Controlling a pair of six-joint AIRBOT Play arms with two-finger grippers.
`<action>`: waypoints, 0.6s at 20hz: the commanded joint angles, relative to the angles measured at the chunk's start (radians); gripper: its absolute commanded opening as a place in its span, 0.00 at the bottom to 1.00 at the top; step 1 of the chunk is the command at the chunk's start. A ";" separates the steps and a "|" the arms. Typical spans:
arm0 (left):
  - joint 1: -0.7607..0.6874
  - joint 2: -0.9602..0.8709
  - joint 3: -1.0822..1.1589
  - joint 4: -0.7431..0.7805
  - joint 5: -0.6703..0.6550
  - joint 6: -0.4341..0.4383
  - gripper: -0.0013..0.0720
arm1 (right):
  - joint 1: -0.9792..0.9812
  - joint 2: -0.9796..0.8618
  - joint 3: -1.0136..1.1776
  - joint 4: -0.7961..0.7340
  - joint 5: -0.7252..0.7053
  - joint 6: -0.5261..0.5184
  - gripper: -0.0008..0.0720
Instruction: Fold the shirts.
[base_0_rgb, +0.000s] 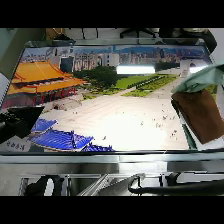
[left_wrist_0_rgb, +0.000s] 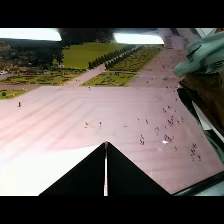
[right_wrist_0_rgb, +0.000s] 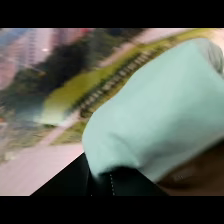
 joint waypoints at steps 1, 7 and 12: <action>0.001 -0.050 0.000 -0.003 -0.021 0.001 0.03 | -0.040 0.066 0.001 -0.373 0.100 0.309 0.04; 0.001 -0.166 0.000 -0.079 -0.019 0.074 0.03 | -0.039 0.142 0.001 -0.556 0.230 0.488 0.04; -0.001 -0.248 0.000 -0.167 -0.023 0.146 0.03 | -0.039 0.283 -0.141 -0.565 0.219 0.503 0.04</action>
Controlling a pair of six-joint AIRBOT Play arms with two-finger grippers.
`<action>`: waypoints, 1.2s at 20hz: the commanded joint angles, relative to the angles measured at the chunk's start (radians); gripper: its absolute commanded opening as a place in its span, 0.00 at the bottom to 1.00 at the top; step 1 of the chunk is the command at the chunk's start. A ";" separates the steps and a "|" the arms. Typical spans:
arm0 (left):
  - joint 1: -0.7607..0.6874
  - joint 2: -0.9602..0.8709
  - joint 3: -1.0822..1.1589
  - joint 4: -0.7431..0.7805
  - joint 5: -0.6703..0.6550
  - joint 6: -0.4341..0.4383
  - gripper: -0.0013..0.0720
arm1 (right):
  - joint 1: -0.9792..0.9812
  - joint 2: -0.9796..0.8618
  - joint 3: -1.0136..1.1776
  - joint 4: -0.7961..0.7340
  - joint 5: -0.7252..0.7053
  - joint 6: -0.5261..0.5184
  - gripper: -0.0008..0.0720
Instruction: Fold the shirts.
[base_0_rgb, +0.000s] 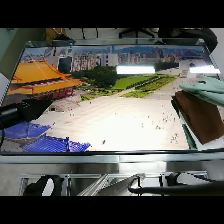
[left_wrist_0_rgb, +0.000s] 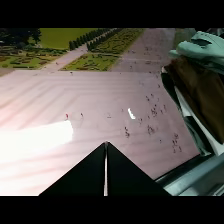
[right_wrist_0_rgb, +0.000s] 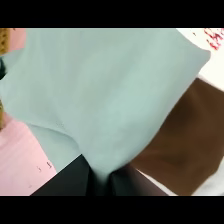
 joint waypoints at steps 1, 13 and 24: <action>0.000 -0.061 0.000 -0.047 -0.001 0.048 0.03 | -0.001 0.117 -0.151 -0.049 -0.015 0.034 0.04; 0.000 -0.135 0.000 -0.047 -0.037 0.074 0.03 | -0.001 0.338 -0.896 -0.309 -0.313 0.024 0.96; 0.000 -0.135 0.000 -0.047 -0.047 0.073 0.03 | 0.067 0.337 -0.679 0.329 -0.363 -0.228 0.04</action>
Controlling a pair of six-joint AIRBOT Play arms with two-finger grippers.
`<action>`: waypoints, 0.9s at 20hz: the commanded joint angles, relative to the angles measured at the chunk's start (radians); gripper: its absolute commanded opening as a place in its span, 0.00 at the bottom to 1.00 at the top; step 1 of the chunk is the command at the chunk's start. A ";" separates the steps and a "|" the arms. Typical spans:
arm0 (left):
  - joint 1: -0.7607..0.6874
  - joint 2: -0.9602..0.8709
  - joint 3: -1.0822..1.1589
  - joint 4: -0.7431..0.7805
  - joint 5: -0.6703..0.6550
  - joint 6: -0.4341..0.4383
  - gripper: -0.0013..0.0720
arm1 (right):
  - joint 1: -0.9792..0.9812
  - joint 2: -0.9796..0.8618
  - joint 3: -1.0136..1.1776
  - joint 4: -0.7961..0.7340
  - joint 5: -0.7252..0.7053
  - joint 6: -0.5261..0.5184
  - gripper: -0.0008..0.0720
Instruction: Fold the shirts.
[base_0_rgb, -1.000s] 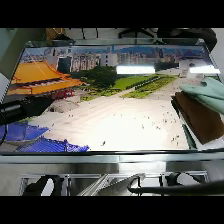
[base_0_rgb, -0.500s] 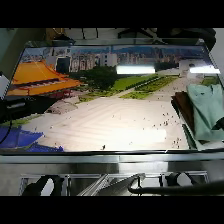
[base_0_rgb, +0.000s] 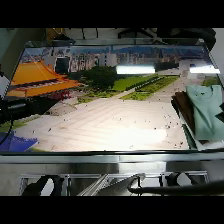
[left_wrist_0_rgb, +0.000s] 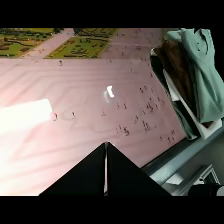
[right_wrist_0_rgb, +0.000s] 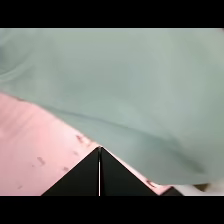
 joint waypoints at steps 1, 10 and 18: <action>0.000 -0.001 0.000 0.001 0.000 0.000 0.03 | 0.077 -0.001 0.018 0.245 -0.018 -0.095 0.04; 0.000 -0.001 0.000 0.001 0.003 0.000 0.03 | 0.199 -0.002 0.012 0.256 -0.056 -0.137 0.04; 0.000 -0.001 0.000 0.000 0.004 0.000 0.03 | 0.352 -0.023 -0.080 0.414 -0.064 -0.318 0.04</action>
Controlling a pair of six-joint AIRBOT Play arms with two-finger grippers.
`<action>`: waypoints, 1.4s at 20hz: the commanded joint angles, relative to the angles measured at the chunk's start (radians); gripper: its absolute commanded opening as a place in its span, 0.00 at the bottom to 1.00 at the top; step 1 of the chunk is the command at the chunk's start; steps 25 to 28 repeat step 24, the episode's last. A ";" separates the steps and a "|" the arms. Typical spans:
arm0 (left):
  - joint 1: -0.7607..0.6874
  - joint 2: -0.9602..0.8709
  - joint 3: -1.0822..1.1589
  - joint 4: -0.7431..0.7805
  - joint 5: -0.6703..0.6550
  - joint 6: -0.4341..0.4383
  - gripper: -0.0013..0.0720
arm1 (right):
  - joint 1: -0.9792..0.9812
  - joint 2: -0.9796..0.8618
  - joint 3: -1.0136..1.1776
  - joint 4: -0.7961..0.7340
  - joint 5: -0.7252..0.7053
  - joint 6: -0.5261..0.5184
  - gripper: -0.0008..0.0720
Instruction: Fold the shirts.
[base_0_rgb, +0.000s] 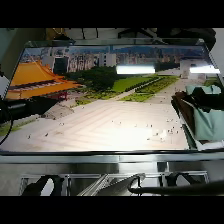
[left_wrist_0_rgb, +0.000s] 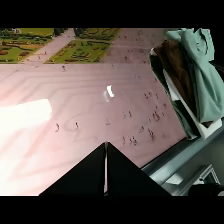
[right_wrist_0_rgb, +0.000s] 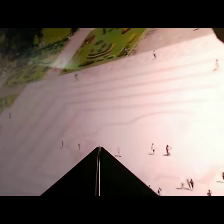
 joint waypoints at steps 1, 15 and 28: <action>0.000 0.000 0.000 0.000 0.001 0.000 0.03 | 0.080 -0.014 -0.033 0.037 -0.028 -0.039 0.04; -0.381 -0.001 -0.271 0.123 0.309 -0.018 0.03 | 0.647 -0.224 -0.209 0.044 -0.306 -0.117 0.04; -0.399 -0.001 -0.271 0.124 0.316 -0.018 0.03 | 0.646 -0.251 -0.209 0.044 -0.300 -0.114 0.04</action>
